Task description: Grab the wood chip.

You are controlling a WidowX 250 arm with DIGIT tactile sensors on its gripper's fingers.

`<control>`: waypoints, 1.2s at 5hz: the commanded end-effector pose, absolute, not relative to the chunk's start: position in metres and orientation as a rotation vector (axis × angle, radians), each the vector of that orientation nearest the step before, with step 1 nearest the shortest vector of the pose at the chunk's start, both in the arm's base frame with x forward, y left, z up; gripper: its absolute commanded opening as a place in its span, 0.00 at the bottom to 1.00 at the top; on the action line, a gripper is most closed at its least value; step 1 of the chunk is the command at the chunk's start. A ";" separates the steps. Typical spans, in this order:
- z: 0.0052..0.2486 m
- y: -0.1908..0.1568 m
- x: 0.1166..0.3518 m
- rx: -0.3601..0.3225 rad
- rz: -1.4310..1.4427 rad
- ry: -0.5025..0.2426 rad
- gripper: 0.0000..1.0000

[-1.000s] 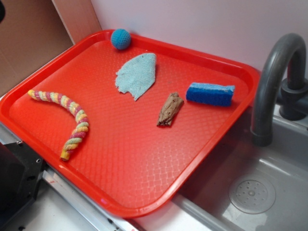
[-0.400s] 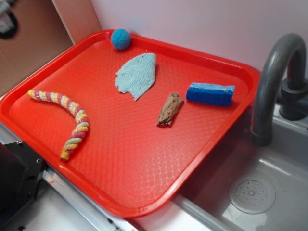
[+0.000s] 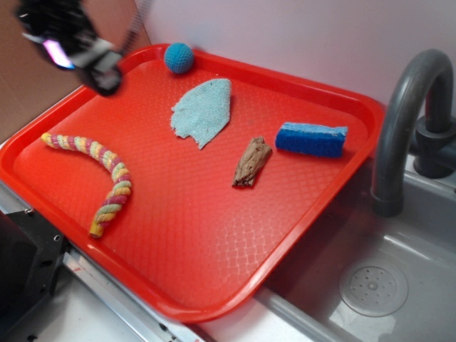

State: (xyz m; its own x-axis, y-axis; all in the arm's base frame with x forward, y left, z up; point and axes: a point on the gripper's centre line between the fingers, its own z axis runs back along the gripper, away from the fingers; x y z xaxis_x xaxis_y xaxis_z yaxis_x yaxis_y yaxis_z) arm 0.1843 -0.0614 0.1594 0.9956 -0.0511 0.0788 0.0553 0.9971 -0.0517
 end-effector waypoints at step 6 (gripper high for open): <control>0.044 -0.108 0.283 -0.079 -0.146 0.113 1.00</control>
